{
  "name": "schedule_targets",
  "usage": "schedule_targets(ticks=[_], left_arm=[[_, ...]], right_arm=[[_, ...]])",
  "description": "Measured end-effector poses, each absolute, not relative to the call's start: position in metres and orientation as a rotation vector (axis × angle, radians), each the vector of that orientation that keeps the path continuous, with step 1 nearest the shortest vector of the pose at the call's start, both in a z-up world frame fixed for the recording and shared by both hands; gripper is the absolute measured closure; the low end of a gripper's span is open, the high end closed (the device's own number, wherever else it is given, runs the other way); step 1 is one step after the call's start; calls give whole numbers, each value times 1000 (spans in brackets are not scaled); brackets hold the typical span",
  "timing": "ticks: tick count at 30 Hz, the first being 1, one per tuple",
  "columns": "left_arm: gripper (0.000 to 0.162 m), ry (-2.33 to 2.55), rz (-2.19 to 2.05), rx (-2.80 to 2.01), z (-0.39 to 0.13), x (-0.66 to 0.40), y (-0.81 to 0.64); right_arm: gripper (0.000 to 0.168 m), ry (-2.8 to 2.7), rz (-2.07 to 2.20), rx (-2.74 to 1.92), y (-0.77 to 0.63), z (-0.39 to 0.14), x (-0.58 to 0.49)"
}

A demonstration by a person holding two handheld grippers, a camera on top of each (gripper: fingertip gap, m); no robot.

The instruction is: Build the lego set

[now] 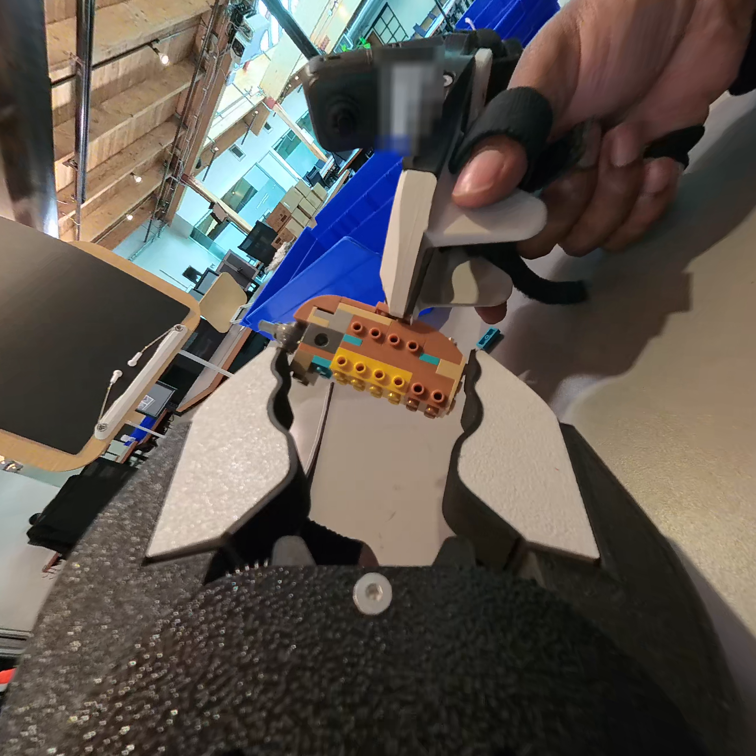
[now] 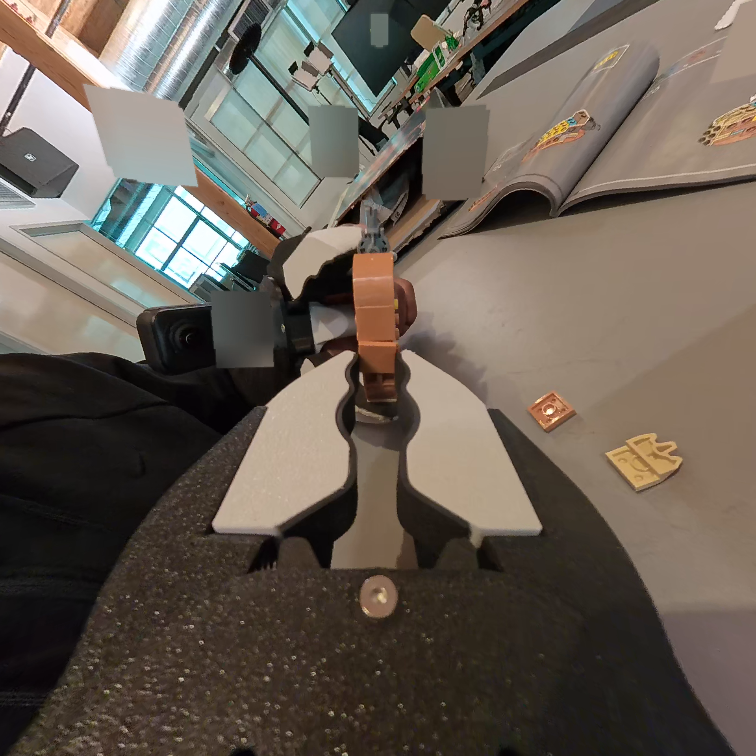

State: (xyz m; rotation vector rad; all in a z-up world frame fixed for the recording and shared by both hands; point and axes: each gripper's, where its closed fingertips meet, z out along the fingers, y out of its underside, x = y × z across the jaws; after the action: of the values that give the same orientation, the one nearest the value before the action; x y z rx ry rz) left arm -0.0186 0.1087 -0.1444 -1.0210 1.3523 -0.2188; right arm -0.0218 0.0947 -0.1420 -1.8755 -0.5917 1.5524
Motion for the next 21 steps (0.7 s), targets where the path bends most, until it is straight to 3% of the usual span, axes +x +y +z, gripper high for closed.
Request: schedule_targets(ticks=[21], left_arm=[[80,1385,-185,-967,-146,-18,105]], right_arm=[[152,-673,1533,-1886,91,-145,-21]])
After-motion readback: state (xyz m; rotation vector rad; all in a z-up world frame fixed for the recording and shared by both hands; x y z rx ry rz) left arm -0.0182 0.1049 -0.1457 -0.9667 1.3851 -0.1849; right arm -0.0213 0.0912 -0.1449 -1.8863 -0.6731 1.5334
